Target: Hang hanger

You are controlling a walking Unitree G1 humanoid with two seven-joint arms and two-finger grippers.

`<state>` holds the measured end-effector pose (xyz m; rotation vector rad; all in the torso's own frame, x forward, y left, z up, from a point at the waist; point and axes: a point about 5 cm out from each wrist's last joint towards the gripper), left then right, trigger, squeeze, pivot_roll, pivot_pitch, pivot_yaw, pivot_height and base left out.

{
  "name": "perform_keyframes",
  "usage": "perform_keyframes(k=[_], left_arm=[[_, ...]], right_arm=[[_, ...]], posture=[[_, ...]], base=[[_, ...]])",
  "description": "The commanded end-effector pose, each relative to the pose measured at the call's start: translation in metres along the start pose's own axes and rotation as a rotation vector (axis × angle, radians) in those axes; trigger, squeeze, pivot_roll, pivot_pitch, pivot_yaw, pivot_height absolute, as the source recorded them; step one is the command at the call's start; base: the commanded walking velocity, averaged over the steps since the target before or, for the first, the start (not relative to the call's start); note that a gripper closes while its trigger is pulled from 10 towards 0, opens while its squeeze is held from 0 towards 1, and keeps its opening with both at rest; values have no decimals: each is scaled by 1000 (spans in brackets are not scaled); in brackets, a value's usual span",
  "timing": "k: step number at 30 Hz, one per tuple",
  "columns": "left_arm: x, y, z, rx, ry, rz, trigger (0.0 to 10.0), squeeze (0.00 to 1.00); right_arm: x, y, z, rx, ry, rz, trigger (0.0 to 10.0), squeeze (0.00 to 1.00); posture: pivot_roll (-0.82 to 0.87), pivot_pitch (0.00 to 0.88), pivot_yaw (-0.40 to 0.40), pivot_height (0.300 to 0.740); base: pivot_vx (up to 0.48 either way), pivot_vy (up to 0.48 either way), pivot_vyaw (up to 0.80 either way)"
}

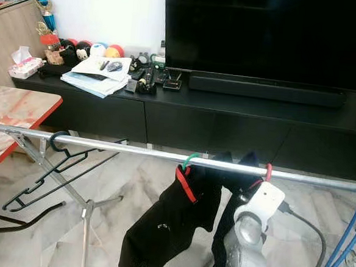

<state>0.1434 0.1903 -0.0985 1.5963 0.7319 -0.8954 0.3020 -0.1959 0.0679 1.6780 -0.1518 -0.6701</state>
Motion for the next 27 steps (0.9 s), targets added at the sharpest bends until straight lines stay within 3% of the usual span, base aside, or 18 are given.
perform_keyframes(k=[1,13,20,26,27], left_arm=[[-2,-9,1,15,-12,-35,10000,0],[-1,-8,1,20,-16,-32,10000,0],[-1,-8,1,22,-14,-32,10000,0],[-2,-8,1,25,-14,-31,10000,0],[-2,-8,1,27,-14,-30,10000,0]], right_arm=[[-5,-1,0,1,-1,-22,10000,0],[-19,7,-5,59,46,-94,10000,0],[-28,15,-15,120,166,-129,10000,0],[-32,15,-10,157,176,-164,10000,0],[-31,22,1,142,131,-120,10000,0]], posture=[[50,52,74,740],[44,50,75,740],[48,49,72,740],[47,51,72,740],[47,51,71,740]], base=[[0,0,0],[0,0,0],[0,0,0],[0,0,0],[0,0,0]])
Point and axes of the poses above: a point about 5 cm out from each wrist's last joint towards the gripper, its own x axis pointing out of the wrist towards the gripper, its own y axis along the axis of the wrist's last joint, z = x × y, and after that the axes turned 4 degrees about -x, right-handed
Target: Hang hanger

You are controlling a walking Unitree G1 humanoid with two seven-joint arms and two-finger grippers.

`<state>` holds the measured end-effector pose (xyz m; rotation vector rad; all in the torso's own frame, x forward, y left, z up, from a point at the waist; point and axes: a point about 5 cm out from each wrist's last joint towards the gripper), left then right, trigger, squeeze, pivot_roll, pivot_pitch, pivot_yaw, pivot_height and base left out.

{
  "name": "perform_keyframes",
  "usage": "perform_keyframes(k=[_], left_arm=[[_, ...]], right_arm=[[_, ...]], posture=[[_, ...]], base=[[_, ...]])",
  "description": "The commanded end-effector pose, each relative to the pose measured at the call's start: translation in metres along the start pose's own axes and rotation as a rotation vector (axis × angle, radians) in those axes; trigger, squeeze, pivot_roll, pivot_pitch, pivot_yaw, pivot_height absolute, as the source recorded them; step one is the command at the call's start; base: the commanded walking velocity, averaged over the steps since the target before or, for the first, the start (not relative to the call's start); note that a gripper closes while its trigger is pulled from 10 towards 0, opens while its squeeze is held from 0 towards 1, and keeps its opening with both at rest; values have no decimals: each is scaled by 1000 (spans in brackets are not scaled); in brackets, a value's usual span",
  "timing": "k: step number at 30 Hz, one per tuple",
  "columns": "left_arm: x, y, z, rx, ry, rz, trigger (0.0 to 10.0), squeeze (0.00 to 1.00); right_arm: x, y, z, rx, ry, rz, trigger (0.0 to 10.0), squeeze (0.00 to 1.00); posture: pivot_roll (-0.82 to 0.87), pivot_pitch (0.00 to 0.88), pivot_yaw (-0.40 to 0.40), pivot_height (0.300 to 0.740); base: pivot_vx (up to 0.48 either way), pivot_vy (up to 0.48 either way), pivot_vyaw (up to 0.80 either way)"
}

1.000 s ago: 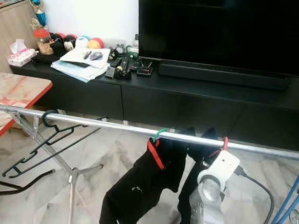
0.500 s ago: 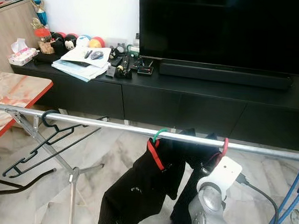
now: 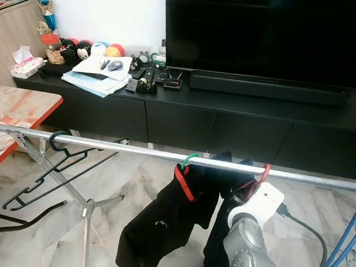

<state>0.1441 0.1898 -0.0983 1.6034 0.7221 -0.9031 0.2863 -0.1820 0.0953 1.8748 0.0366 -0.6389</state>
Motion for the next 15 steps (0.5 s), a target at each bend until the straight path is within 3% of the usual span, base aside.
perform_keyframes(k=[1,4,7,15], left_arm=[[-2,-9,0,17,-9,-32,10000,0],[-2,-9,0,22,-10,-32,10000,0],[-2,-9,0,24,-11,-32,10000,0],[-2,-9,0,27,-13,-31,10000,0]], right_arm=[[-5,8,10,4,-47,51,10000,0],[-8,15,19,-169,-82,78,10000,0],[-13,12,23,-209,-98,42,10000,0],[-20,1,20,-201,-98,-13,10000,0]], posture=[[47,52,71,740],[45,53,72,740],[42,50,71,740],[40,49,70,740]], base=[[0,0,0],[0,0,0],[0,0,0],[0,0,0]])
Point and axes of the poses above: a point about 5 cm out from each wrist's last joint towards the gripper, its own x axis pointing out of the wrist towards the gripper, its own y axis along the axis of the wrist's last joint, z = x × y, and after that the axes turned 4 degrees about -x, right-handed
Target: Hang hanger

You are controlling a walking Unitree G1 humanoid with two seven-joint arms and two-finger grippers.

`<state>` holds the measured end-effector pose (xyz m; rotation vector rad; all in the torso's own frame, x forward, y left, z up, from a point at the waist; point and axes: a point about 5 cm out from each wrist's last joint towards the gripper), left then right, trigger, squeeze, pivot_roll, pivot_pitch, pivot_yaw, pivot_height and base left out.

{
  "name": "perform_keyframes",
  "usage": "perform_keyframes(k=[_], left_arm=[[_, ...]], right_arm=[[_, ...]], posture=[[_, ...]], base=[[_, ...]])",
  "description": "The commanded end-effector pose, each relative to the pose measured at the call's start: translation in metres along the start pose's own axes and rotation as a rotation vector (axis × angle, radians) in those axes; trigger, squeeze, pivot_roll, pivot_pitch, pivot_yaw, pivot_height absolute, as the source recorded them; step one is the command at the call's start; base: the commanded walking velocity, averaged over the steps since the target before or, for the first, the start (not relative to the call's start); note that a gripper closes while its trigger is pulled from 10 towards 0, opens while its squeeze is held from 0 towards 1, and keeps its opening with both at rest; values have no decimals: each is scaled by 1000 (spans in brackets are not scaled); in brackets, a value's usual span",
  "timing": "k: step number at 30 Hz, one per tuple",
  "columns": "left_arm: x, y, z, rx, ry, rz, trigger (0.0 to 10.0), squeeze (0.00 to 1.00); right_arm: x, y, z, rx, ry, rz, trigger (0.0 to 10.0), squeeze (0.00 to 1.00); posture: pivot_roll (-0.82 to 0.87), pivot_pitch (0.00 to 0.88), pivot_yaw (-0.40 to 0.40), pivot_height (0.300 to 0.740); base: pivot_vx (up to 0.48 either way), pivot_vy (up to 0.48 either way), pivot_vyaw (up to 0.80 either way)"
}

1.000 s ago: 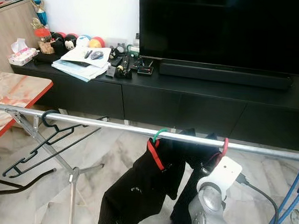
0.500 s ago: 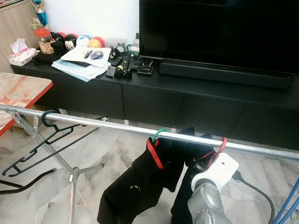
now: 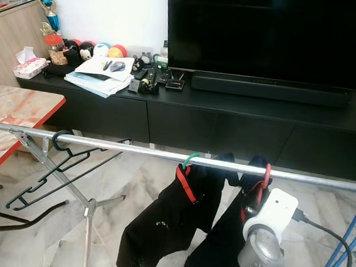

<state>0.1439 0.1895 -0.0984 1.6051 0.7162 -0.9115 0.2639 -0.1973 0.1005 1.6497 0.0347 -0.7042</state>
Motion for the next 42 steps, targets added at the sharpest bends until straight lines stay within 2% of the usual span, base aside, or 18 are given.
perform_keyframes(k=[1,7,13,21,28,36,42], left_arm=[[-2,-9,0,21,-7,-31,10000,0],[-2,-8,1,20,-7,-31,10000,0],[-2,-8,1,22,-7,-31,10000,0],[-2,-8,0,29,-6,-31,10000,0],[-2,-8,-1,33,-4,-30,10000,0],[-2,-8,-1,40,-7,-31,10000,0],[-2,-8,-1,40,-8,-30,10000,0]], right_arm=[[-3,-4,-1,4,3,-26,10000,0],[4,-14,-2,64,32,-106,10000,0],[12,-14,-2,92,43,-121,10000,0],[27,7,-1,108,31,-36,10000,0],[30,17,-3,87,24,22,10000,0],[36,1,-5,68,19,-29,10000,0],[42,-3,-4,67,14,-44,10000,0]], posture=[[39,48,69,740],[42,47,66,740],[43,47,65,740],[45,48,71,740],[49,50,73,740],[51,52,73,740],[53,49,74,740]], base=[[0,0,0],[0,0,0],[0,0,0],[0,0,0],[0,0,0],[0,0,0],[0,0,0]])
Point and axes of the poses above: a point about 5 cm out from each wrist's last joint towards the gripper, its own x axis pointing out of the wrist towards the gripper, its own y axis along the axis of the wrist's last joint, z = x × y, and after that the axes turned 4 degrees about -x, right-handed
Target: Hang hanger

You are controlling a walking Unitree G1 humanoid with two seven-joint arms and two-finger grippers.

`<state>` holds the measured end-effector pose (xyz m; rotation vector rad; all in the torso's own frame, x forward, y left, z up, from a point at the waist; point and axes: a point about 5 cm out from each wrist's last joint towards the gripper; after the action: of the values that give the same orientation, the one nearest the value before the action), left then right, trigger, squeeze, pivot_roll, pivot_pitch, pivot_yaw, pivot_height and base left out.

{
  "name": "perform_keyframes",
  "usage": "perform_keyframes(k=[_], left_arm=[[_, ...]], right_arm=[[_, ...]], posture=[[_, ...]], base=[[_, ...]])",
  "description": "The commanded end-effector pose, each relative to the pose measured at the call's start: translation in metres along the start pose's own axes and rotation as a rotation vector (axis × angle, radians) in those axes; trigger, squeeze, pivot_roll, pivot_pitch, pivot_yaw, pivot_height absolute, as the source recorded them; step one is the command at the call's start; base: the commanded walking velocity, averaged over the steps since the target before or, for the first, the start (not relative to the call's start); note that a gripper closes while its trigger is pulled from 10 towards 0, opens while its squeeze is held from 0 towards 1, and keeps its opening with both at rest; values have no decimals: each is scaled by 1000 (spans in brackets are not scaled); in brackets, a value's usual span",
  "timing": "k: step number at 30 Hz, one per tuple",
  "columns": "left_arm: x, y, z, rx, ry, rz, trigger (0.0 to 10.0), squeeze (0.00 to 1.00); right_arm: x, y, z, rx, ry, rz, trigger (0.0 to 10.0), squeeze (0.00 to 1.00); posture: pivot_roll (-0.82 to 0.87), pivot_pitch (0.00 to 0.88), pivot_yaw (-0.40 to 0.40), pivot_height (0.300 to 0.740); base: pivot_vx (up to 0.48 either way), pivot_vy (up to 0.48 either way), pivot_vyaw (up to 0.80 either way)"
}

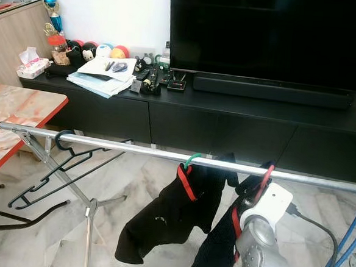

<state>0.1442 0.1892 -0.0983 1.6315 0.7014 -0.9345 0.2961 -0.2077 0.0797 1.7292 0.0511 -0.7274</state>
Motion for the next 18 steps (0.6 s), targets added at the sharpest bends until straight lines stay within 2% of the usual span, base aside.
perform_keyframes(k=[1,9,15,16,17,18], left_arm=[[-2,-8,0,5,-2,-28,10000,0],[-2,-8,0,7,-3,-28,10000,0],[-2,-8,0,7,-3,-28,10000,0],[-2,-8,0,8,-3,-28,10000,0],[-1,-8,0,8,-3,-28,10000,0],[-1,-8,0,8,-3,-28,10000,0]], right_arm=[[4,1,0,-6,-4,-5,10000,0],[11,13,-2,38,-5,62,10000,0],[17,16,-8,9,18,61,10000,0],[19,15,-10,6,25,56,8667,0],[20,14,-10,2,24,55,2157,0],[20,14,-10,2,24,55,2157,0]], posture=[[52,49,75,740],[55,48,77,740],[58,50,77,740],[58,50,77,740],[60,50,77,740],[60,50,77,740]], base=[[0,0,0],[0,0,0],[0,0,0],[0,0,0],[0,0,0],[0,0,0]])
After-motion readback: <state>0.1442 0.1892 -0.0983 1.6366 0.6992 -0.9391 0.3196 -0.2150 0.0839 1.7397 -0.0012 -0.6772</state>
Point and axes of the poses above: a point about 5 cm out from each wrist's last joint towards the gripper, its own x axis pointing out of the wrist towards the gripper, its own y axis along the axis of the wrist's last joint, z = x × y, and after that the axes turned 4 degrees about -x, right-handed
